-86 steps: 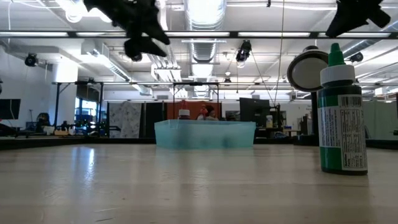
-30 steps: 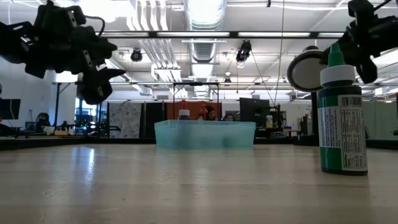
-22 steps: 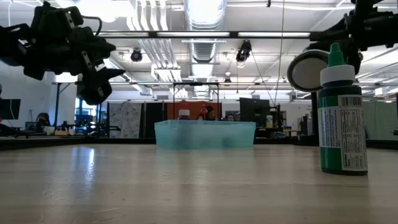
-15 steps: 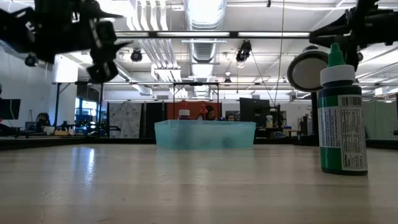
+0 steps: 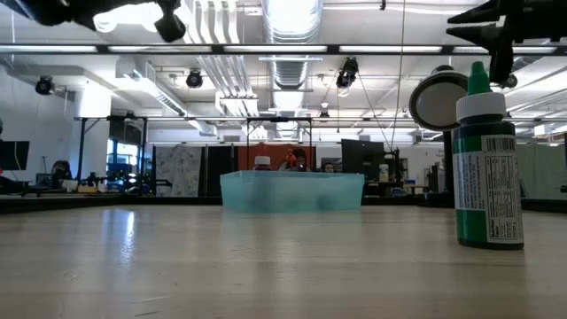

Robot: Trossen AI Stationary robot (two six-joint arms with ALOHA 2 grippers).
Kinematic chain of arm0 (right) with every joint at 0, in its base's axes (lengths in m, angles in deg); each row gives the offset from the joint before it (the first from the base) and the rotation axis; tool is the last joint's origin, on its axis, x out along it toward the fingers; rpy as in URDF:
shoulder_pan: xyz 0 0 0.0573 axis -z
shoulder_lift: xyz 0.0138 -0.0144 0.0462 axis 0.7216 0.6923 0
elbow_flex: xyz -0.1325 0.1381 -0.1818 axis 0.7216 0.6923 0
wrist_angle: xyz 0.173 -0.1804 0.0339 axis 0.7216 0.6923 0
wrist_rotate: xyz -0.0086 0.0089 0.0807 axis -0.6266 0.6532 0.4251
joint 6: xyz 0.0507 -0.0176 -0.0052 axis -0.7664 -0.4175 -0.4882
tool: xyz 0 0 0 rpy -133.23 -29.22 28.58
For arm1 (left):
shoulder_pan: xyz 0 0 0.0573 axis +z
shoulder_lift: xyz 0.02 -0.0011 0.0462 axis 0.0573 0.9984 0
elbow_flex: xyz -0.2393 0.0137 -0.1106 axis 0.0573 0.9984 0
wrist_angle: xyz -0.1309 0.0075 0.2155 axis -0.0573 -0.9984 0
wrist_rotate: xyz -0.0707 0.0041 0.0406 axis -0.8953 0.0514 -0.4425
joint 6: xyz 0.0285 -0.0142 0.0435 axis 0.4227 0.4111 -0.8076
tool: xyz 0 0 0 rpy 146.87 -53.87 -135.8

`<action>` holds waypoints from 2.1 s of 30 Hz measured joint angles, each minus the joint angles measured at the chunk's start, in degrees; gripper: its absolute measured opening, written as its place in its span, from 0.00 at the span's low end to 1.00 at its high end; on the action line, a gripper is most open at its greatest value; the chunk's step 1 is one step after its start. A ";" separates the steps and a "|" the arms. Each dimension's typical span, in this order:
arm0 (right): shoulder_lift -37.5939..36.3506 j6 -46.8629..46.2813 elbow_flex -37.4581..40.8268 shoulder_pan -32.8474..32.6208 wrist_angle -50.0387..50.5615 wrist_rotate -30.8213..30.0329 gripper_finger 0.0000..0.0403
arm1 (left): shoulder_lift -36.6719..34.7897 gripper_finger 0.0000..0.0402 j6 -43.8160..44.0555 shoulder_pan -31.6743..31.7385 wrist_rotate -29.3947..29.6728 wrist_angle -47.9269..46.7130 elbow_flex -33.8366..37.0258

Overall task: Pick & Place food coloring
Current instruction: Put the red big food coloring into the green bin

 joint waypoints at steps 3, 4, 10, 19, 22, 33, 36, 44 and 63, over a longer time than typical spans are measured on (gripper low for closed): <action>1.43 -0.42 0.01 -0.04 -3.76 -0.30 0.15 | 1.13 0.48 0.23 -0.47 -2.47 -0.86 -3.41; 2.28 -0.38 0.01 -0.04 -5.02 -0.31 0.15 | 1.65 0.48 0.76 -0.75 -3.91 -1.49 -4.50; 8.38 -2.54 0.03 -0.04 -10.44 -0.34 0.15 | 3.20 0.45 -7.70 -5.66 -8.02 -40.43 -15.05; 18.63 -1.44 -0.26 -0.04 -10.65 -0.51 0.15 | 8.18 0.39 -34.14 -26.47 10.98 -87.85 -26.64; 21.08 0.48 -0.80 -0.04 -10.67 -0.53 0.15 | 11.50 0.39 -33.78 -35.29 12.49 -86.96 -25.22; 22.96 7.59 -3.21 -0.01 -10.26 -0.93 0.15 | 29.45 0.39 -34.91 -57.49 21.23 -79.87 -23.56; 22.98 10.48 -3.70 0.01 -10.17 -0.95 0.15 | 31.91 0.39 -34.55 -57.67 21.46 -72.95 -22.16; 22.65 10.71 -3.71 0.27 -6.85 -0.95 0.15 | 38.08 0.39 -35.41 -57.67 23.04 -62.14 -21.98; 22.41 10.63 -3.71 0.25 -2.66 -0.91 0.15 | 51.90 0.39 -36.98 -62.12 24.94 -56.34 -25.18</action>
